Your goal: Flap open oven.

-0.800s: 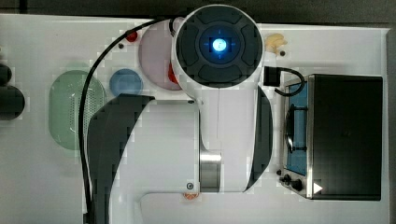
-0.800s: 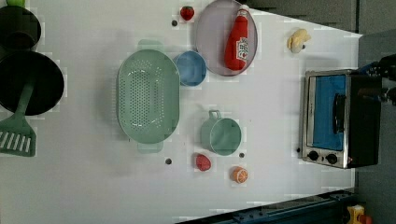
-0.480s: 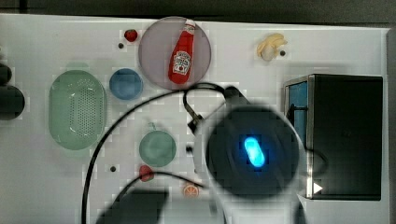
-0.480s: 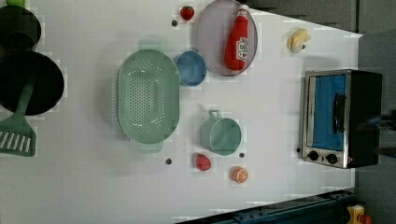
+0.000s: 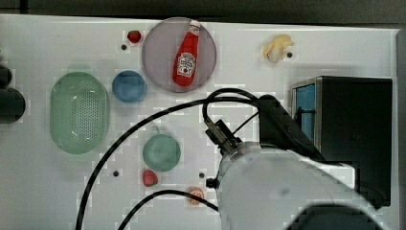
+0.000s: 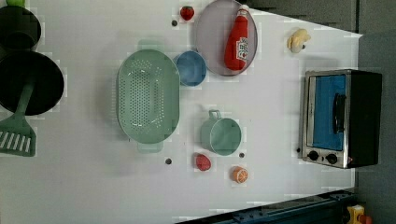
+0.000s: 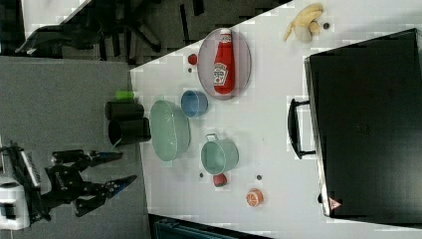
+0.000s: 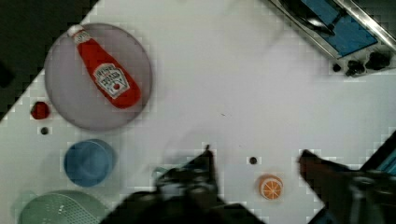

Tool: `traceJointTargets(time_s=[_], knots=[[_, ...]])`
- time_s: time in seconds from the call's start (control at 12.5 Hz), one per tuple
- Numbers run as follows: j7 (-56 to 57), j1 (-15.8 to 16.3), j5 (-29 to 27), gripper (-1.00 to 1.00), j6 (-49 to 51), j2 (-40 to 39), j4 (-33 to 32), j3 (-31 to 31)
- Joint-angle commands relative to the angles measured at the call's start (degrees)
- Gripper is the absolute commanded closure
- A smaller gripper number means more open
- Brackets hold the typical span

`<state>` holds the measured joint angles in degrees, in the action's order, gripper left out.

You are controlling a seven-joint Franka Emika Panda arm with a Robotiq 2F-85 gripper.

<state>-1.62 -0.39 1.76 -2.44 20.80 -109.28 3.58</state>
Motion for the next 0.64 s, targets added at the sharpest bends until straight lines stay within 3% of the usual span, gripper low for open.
traceJointTargets(time_s=[0.08, 0.16, 0.24, 0.64], knots=[[2.8, -0.4, -0.3, 0.31, 0.2, -2.9, -0.8, 0.5], [2.8, -0.4, -0.3, 0.55, 0.2, -2.9, -0.9, 1.2], [3.2, -0.5, -0.3, 0.65, 0.1, -2.9, -1.0, 2.0], [22.5, -1.0, -0.2, 0.65, -0.3, -3.6, -2.0, 9.1]])
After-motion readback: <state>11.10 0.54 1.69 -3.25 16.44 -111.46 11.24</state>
